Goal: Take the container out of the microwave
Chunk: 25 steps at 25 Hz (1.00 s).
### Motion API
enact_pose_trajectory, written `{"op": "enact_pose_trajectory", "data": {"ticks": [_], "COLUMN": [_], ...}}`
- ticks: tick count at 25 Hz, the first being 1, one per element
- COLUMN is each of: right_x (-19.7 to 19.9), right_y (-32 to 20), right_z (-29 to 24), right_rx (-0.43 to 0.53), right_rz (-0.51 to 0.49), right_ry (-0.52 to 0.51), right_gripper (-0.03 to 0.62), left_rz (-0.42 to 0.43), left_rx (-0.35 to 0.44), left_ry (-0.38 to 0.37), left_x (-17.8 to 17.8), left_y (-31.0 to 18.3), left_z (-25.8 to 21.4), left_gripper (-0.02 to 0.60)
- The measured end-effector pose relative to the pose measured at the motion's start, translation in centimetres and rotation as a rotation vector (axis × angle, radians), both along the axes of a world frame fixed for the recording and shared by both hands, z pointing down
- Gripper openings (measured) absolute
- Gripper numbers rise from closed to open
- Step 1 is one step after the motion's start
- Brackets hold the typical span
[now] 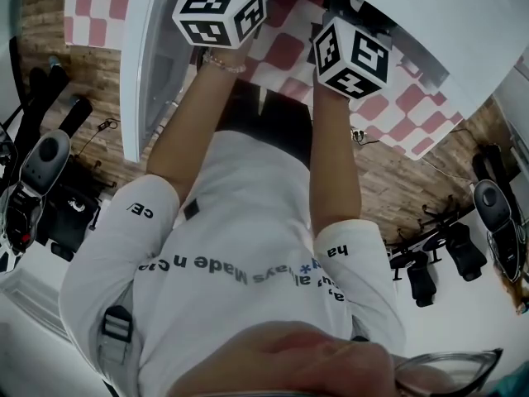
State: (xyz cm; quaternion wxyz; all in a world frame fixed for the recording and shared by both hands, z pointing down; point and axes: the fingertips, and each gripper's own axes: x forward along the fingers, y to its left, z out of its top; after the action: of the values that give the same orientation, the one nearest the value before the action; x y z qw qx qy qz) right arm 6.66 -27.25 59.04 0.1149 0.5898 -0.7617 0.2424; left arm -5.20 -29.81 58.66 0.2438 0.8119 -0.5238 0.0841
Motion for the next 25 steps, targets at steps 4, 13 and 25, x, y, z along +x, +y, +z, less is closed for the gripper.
{"op": "enact_pose_trajectory", "data": {"ticks": [4,13,25], "right_x": [-0.1,-0.3,-0.4], "right_y": [-0.6,-0.5,1.6], "right_z": [0.5,0.6,-0.6], "right_rx": [-0.02,-0.037,-0.039], "right_rz": [0.005,-0.01,-0.038], "right_ry": [-0.027,-0.047,-0.035], "right_gripper": [0.201,0.2,0.19], "left_rz": [0.017,0.033,0.024], "left_rx": [-0.018,-0.02,-0.013], "left_ry": [0.003,0.004,0.004], "left_x": [0.3,0.7,0.6], "left_y": [-0.1,-0.1,2.0], "left_z": [0.6,0.5,-0.9], "left_gripper": [0.264,0.263,0.262]}}
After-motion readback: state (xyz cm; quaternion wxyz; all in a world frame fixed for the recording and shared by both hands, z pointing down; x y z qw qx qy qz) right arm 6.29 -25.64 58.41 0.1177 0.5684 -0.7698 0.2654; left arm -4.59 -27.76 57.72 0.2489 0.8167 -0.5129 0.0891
